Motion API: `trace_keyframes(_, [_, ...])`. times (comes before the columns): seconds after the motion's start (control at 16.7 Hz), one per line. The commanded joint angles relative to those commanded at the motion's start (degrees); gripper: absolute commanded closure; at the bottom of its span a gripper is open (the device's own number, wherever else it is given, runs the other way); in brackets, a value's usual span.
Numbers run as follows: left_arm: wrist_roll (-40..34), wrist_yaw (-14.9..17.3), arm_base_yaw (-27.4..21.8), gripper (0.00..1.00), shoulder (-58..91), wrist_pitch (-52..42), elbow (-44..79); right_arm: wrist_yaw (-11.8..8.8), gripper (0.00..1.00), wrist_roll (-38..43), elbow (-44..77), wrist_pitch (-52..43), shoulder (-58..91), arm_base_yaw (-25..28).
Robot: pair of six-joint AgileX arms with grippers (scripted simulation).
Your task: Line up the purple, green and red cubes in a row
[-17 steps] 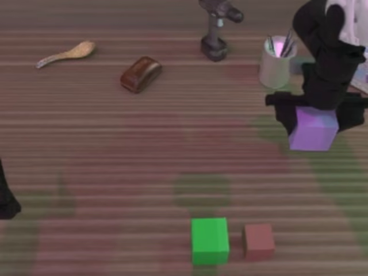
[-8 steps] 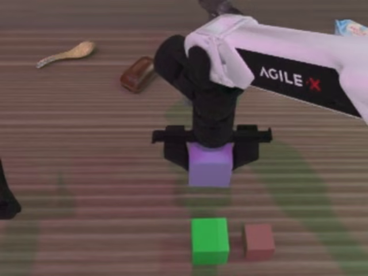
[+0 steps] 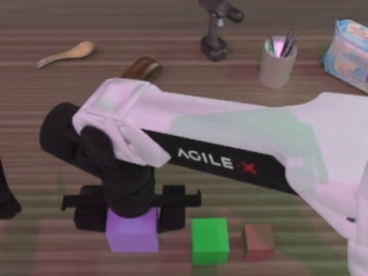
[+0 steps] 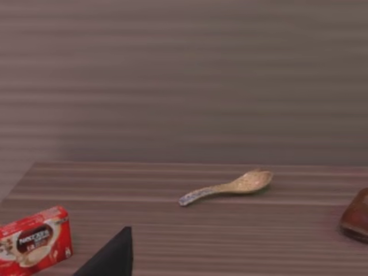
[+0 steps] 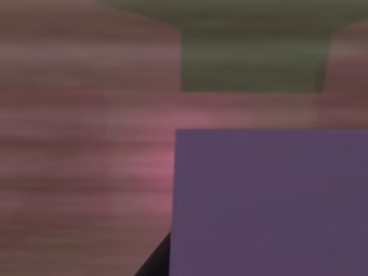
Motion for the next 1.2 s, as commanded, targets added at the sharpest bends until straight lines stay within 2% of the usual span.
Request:
trace_keyframes(0.3, [0.0, 0.0, 0.0, 0.0, 0.0, 0.0, 0.0, -0.1, 1.0, 0.0, -0.3, 0.3, -0.1, -0.1])
trace_keyframes(0.72, [0.0, 0.0, 0.0, 0.0, 0.0, 0.0, 0.0, 0.0, 1.0, 0.1, -8.7, 12.4, 3.4, 0.0])
trace_keyframes(1.02, [0.0, 0.0, 0.0, 0.0, 0.0, 0.0, 0.0, 0.0, 1.0, 0.1, -9.5, 13.3, 3.8, 0.1])
trace_keyframes(1.2, [0.0, 0.0, 0.0, 0.0, 0.0, 0.0, 0.0, 0.0, 0.77, 0.1, -9.5, 13.3, 3.8, 0.1])
